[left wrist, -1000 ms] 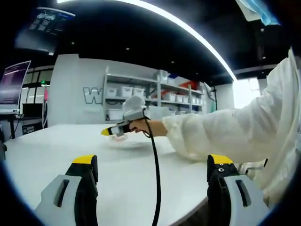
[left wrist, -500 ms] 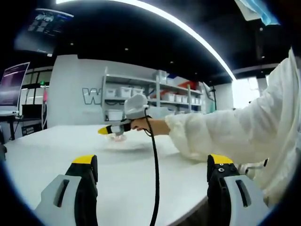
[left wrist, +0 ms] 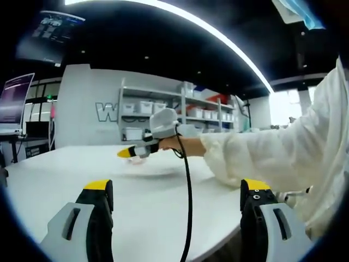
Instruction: Open the resealable bag by pulling the two sides of the seal apart until the entire bag opening is separated and visibly accessible.
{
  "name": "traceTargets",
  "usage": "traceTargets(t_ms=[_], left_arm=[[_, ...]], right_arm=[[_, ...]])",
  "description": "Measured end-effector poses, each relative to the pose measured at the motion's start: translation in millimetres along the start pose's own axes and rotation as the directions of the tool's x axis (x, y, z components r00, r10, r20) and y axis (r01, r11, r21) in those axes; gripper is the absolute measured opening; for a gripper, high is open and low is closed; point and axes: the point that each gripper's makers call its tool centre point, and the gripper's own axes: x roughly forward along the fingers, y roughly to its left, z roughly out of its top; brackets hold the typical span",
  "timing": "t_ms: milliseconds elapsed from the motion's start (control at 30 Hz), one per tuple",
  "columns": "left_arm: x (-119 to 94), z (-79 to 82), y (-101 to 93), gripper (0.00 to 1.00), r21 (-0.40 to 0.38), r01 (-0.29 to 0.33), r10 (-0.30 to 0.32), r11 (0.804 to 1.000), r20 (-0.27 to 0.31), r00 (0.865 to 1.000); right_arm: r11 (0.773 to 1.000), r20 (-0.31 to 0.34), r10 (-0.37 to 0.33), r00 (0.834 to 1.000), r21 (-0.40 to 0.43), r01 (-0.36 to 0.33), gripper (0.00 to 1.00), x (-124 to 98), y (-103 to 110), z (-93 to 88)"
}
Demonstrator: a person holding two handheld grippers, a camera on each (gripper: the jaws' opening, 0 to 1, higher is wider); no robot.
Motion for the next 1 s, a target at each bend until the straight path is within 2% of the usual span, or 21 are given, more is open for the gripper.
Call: traceTargets(t_ms=[333,567,1000], left_arm=[[-1,1.2,-2.6,0.96,0.003,0.003,-0.003,1.000,0.002,1.000],[0,0.2,-4.5,0.96,0.005,0.006,-0.006,1.000,-0.001,1.000],[1,-0.7,-6.1,0.96,0.004,0.010,-0.010,1.000,-0.002,1.000]], right_arm=[[1.000,-0.001,-0.011,1.000,0.021,0.011,0.96,-8,-11,-4.0],[0.998,0.014,-0.009,1.000,0.067,0.008,0.95,-15,-16,-4.1],[0.998,0.022,-0.028,0.999,0.065,0.026,0.95,-29,-25,-5.7]])
